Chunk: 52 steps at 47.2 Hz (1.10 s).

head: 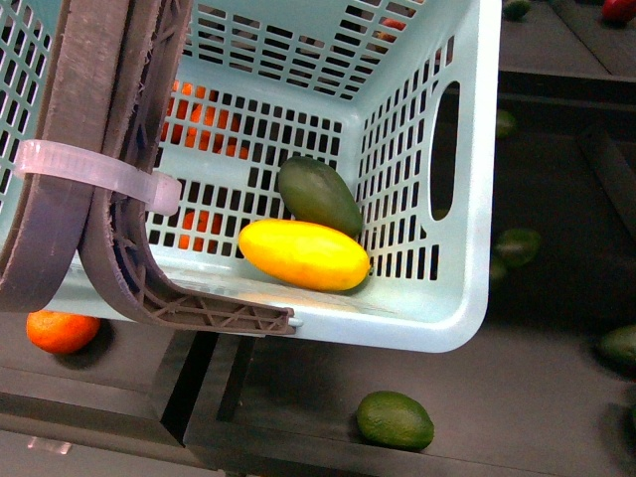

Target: Pick mango and avocado into basket

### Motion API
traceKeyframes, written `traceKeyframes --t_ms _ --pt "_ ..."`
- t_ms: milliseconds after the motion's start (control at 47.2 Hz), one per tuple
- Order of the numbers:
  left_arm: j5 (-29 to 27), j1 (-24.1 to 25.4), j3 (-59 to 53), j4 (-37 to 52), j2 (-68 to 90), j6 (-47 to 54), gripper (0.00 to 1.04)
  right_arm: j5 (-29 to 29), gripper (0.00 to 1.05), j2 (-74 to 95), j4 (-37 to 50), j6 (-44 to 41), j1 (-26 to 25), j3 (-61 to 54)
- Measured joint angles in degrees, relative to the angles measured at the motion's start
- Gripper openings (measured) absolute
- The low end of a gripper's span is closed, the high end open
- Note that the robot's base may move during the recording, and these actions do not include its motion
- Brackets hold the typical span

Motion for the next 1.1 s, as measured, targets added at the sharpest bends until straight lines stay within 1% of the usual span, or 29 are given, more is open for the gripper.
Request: traceKeyframes --t_ms 85,445,487,678,699,784,826,890,911,1017,1059,1102 --pt "-0.04 0.02 0.0 0.0 0.0 0.0 0.06 0.0 0.02 -2.1 -0.48 0.02 0.0 0.0" --pt "-0.04 0.0 0.0 0.0 0.0 -0.07 0.06 0.0 0.02 -2.12 -0.74 0.02 0.0 0.0" --pt "-0.04 0.0 0.0 0.0 0.0 0.04 0.06 0.0 0.04 -2.12 -0.74 -0.09 0.0 0.0" --pt "-0.02 0.0 0.0 0.0 0.0 -0.02 0.06 0.0 0.32 -2.12 -0.74 -0.09 0.0 0.0" --pt "-0.02 0.0 0.0 0.0 0.0 -0.02 0.06 0.0 0.34 -2.12 -0.74 -0.07 0.0 0.0" --pt "-0.02 0.0 0.0 0.0 0.0 0.02 0.06 0.0 0.48 -2.12 -0.74 -0.09 0.0 0.0" --pt "-0.02 0.0 0.0 0.0 0.0 0.02 0.06 0.0 0.59 -2.12 -0.74 -0.09 0.0 0.0" --pt "0.02 0.0 0.0 0.0 0.0 -0.13 0.06 0.09 0.71 -2.19 -0.74 -0.07 0.0 0.0" --pt "0.07 -0.04 0.0 0.0 0.0 -0.15 0.06 0.17 0.77 -2.19 -0.74 -0.07 0.0 0.0" --pt "1.09 -0.74 0.0 0.0 0.0 0.11 0.06 0.24 0.96 -2.19 -0.85 -0.07 0.02 0.0" --pt "1.25 -0.76 0.0 0.0 0.0 0.07 0.06 0.24 0.99 -2.19 -0.85 0.0 -0.02 0.0" --pt "1.33 -0.74 0.0 -0.02 0.0 -0.13 0.06 0.17 0.97 -2.19 -0.87 -0.04 -0.02 0.0"
